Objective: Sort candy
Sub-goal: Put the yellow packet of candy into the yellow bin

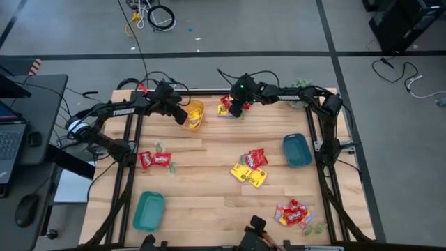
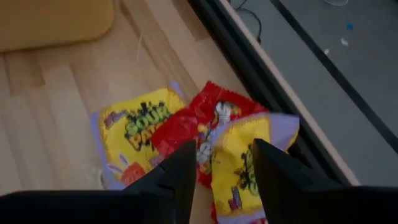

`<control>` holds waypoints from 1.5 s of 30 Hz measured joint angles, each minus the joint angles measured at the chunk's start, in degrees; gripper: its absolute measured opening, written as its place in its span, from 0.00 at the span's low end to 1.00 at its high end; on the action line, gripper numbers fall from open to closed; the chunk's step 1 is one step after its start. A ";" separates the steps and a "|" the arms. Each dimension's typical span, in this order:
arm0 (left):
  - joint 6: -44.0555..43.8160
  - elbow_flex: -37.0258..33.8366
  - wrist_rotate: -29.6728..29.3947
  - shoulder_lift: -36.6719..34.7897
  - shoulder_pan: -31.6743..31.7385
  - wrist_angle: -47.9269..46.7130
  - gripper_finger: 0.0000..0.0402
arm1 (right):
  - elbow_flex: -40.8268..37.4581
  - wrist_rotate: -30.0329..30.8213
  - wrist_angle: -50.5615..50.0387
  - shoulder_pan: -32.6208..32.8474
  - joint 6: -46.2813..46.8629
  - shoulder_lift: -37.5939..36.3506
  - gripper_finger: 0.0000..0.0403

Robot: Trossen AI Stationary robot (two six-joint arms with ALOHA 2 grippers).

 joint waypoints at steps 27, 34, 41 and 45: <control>-6.20 0.84 3.18 0.56 -9.69 6.10 0.00 | 3.20 2.37 -7.89 0.52 -2.02 1.26 0.45; -6.41 0.59 2.08 0.66 -12.71 5.76 0.00 | 3.20 4.31 -4.27 0.55 -4.04 3.19 0.29; -6.54 0.59 -0.12 0.66 -14.96 6.57 0.00 | 3.29 4.01 -2.52 -0.07 -4.46 6.51 0.31; -6.43 0.57 -0.11 0.66 -15.04 7.60 0.00 | 3.31 4.01 -2.86 -0.54 -5.27 6.41 0.27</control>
